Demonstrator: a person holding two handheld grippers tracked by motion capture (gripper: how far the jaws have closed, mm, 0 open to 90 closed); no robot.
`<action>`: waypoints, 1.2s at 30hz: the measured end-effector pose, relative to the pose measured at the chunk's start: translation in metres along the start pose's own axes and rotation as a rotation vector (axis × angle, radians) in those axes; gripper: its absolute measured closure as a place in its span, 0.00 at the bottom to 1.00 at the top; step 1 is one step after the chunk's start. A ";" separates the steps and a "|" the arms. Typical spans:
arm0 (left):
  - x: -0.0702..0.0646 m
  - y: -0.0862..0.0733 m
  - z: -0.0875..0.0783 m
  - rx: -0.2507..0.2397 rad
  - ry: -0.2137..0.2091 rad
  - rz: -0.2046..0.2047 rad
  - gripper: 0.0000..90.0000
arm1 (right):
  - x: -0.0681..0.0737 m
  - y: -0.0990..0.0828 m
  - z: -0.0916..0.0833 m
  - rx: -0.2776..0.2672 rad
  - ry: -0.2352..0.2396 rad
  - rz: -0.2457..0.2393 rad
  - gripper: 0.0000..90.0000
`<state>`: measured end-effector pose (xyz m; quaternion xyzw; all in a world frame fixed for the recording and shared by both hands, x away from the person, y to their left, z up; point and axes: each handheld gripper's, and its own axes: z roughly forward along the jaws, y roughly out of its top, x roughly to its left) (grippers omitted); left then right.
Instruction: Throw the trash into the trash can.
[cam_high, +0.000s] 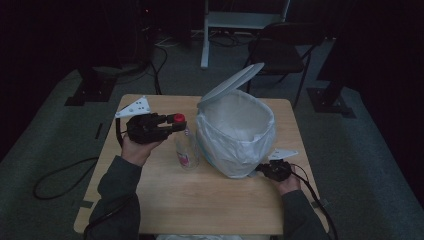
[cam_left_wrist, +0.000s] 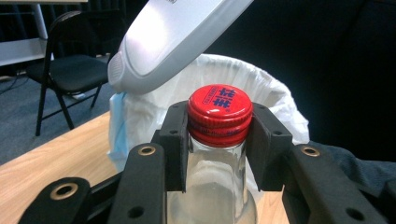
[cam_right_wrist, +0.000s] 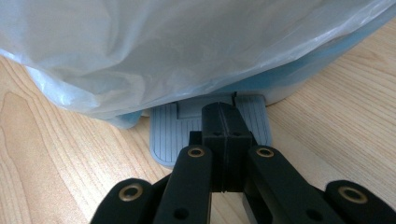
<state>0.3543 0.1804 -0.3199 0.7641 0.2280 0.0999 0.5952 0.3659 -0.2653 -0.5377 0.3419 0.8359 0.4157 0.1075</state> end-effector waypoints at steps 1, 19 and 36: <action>-0.001 0.001 0.000 -0.001 -0.005 0.001 0.70 | 0.000 0.000 0.000 0.000 0.000 -0.001 1.00; -0.015 0.033 0.003 -0.015 -0.073 0.036 0.70 | -0.001 0.000 0.000 -0.003 0.004 0.006 1.00; -0.031 0.074 0.008 -0.030 -0.142 0.076 0.70 | -0.001 0.000 0.000 -0.002 0.006 0.007 1.00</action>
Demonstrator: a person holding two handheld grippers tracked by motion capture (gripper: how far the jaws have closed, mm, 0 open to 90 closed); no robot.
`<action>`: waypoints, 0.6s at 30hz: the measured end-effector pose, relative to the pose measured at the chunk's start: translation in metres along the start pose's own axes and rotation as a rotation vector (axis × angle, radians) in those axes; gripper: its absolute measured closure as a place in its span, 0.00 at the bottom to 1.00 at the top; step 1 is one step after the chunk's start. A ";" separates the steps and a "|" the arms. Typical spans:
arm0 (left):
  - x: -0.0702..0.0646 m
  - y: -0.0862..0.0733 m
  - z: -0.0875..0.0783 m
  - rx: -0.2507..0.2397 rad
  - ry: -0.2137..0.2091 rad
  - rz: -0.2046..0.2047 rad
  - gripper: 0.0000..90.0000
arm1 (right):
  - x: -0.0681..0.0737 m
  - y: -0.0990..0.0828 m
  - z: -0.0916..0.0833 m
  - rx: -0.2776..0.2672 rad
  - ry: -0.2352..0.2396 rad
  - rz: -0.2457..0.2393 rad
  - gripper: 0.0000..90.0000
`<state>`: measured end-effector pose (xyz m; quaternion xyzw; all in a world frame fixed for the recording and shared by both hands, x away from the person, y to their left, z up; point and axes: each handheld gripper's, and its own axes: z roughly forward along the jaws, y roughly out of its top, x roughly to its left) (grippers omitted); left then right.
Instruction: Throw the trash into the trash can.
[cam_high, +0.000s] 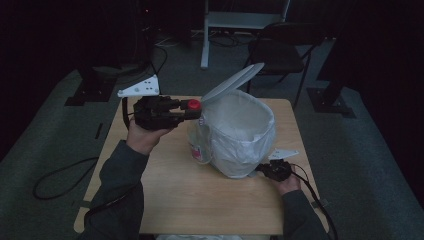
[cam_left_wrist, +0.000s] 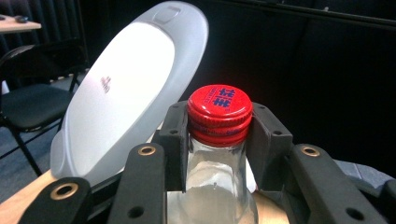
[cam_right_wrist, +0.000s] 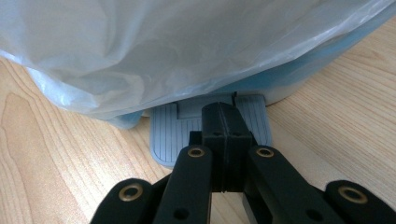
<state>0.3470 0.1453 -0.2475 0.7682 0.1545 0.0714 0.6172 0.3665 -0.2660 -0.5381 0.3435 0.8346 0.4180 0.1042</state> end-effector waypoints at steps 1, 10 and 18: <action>-0.001 0.003 0.001 0.000 -0.002 0.003 0.70 | 0.000 0.000 0.000 0.000 0.000 0.000 1.00; -0.007 0.031 0.005 -0.004 -0.026 0.038 0.70 | 0.000 0.000 0.000 0.001 0.001 -0.001 1.00; -0.014 0.053 0.011 -0.021 -0.068 0.057 0.70 | 0.000 0.000 0.000 0.001 0.001 -0.001 1.00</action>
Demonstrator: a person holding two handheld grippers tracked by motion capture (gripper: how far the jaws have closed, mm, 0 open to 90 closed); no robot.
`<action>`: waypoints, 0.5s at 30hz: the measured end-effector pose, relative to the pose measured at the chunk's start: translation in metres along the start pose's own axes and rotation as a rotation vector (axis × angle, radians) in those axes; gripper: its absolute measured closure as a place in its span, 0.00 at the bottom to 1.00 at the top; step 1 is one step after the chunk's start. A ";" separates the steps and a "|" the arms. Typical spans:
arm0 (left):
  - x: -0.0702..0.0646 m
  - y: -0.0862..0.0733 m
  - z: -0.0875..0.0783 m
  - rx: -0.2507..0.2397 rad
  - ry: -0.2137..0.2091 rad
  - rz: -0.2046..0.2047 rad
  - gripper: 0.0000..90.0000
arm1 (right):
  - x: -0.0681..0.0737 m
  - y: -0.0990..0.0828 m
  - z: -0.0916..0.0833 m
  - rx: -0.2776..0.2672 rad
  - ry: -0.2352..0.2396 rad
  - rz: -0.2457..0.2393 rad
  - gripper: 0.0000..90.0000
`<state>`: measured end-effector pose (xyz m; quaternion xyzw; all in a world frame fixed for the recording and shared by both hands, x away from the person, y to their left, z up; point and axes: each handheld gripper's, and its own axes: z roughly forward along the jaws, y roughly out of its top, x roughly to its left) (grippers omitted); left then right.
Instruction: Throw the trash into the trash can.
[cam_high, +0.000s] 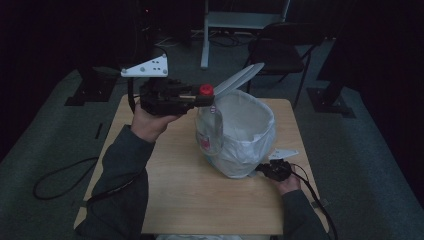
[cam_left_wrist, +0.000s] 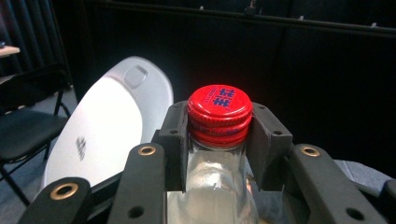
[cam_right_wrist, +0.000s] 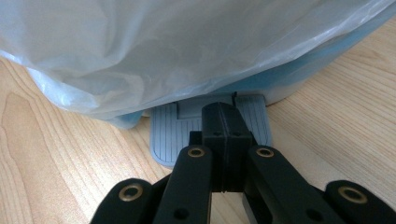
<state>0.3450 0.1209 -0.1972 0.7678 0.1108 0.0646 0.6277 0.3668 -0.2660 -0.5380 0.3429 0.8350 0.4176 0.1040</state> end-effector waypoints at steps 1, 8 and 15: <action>-0.001 0.003 0.002 0.000 -0.003 0.004 0.70 | 0.000 0.000 0.000 0.000 0.000 0.001 1.00; -0.003 0.020 0.015 0.000 -0.029 0.023 0.70 | 0.000 0.000 0.000 0.001 0.001 -0.001 1.00; -0.002 0.033 0.031 -0.008 -0.045 0.029 0.70 | 0.000 0.000 0.000 0.002 0.002 -0.001 1.00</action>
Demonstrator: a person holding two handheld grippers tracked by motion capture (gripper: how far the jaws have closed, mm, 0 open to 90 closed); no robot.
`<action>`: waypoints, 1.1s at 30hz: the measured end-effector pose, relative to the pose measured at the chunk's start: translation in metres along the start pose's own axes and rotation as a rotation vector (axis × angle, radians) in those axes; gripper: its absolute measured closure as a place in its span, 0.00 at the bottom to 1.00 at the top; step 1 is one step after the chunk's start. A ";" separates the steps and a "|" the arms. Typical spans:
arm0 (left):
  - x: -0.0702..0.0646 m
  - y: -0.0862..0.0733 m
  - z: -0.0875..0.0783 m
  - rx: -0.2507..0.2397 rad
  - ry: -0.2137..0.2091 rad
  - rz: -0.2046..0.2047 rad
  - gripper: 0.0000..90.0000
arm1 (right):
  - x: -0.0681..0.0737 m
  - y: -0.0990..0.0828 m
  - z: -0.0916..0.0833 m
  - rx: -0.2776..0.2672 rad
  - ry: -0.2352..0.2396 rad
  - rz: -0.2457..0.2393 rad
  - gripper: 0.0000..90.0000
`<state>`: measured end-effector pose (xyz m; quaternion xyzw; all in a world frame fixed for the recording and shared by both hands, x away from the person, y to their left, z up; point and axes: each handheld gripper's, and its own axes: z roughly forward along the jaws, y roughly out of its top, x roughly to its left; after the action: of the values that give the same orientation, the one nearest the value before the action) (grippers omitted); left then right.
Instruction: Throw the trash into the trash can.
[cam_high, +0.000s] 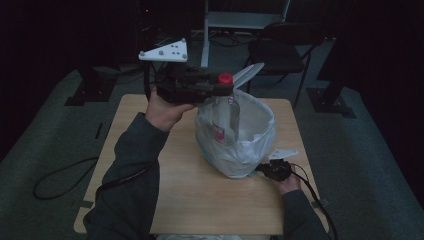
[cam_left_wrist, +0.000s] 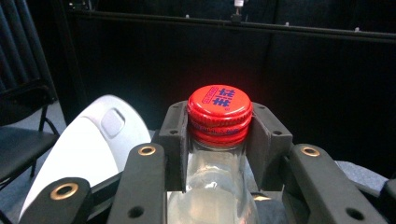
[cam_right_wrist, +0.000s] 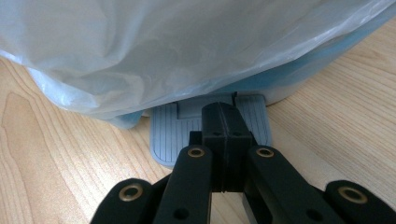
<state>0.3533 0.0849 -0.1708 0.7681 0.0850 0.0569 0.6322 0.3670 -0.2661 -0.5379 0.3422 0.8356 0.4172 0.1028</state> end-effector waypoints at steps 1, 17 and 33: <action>0.000 0.001 0.002 0.001 -0.002 0.002 0.70 | 0.000 0.000 0.000 0.000 0.000 0.000 1.00; 0.016 0.015 0.046 0.014 -0.009 -0.018 0.70 | 0.000 0.000 0.000 0.002 0.001 -0.001 1.00; 0.020 0.017 0.084 0.051 0.030 -0.005 0.70 | 0.000 0.000 0.000 0.003 0.001 -0.007 1.00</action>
<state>0.3900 0.0053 -0.1704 0.7827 0.0979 0.0646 0.6113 0.3674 -0.2660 -0.5375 0.3393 0.8375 0.4157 0.1031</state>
